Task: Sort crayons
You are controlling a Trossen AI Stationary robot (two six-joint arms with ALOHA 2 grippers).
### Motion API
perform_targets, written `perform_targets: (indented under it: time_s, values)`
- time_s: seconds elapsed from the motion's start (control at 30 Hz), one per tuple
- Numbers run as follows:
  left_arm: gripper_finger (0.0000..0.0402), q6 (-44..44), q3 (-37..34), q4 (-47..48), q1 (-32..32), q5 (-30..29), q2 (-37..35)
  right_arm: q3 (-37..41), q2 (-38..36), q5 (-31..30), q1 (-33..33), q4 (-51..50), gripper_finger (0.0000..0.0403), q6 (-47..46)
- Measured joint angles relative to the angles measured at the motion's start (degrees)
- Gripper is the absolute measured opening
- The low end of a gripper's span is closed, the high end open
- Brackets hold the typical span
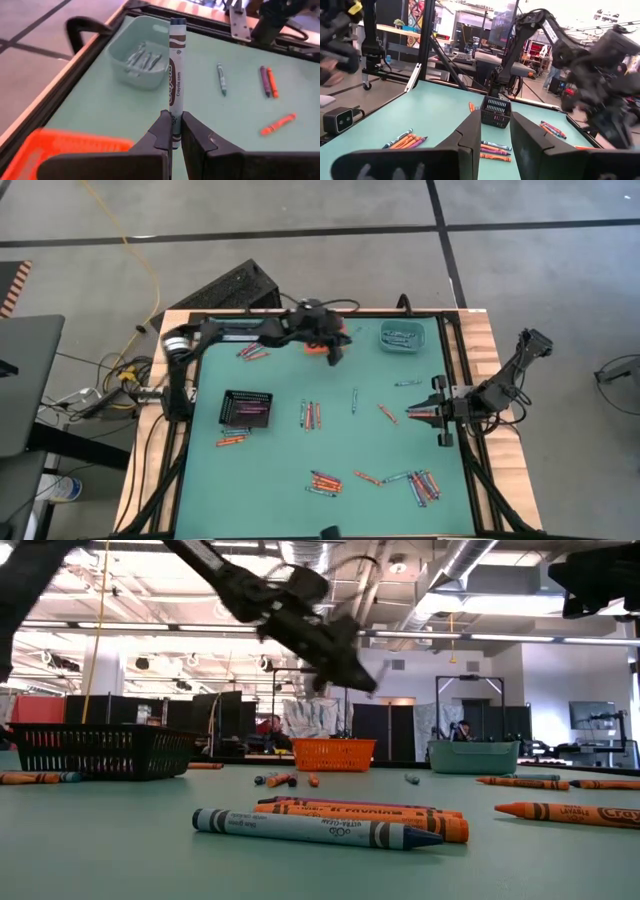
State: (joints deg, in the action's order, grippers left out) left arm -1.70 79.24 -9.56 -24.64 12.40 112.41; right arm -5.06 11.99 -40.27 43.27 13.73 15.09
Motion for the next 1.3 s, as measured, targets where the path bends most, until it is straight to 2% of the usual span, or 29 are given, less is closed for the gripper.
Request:
perform_targets:
  time_s: [0.23,0.4,0.6,0.73,0.9,1.17,1.3]
  values:
    - [0.0007,-0.97,22.64,0.06,0.36,3.0,17.77,0.0,0.0,-0.01,-0.02,-0.06,0.0107,0.44]
    - [0.0011,-1.08,39.68,3.91,0.38,3.42,29.07,0.0,-0.02,-0.03,-0.02,-0.02,0.0107,0.46]
    - [0.0013,-2.46,54.77,9.54,0.62,3.87,39.44,0.0,-0.02,-0.03,-0.02,-0.41,0.0107,0.61]
    - [0.0013,-4.63,54.68,9.37,0.63,3.8,40.53,0.0,0.0,-0.02,-0.02,-1.44,0.0107,0.44]
    - [0.0022,-1.53,54.94,13.48,0.41,3.81,40.52,0.0,-0.02,-0.03,-0.02,-1.46,0.0107,0.4]
    - [0.0103,-0.35,55.74,17.64,0.14,4.26,39.86,0.0,-0.02,-0.03,-0.07,-1.26,0.0107,0.39]
    - [0.0132,-0.43,55.74,20.36,-0.24,4.2,36.66,0.0,-0.02,-0.03,-0.07,-1.13,0.0107,0.39]
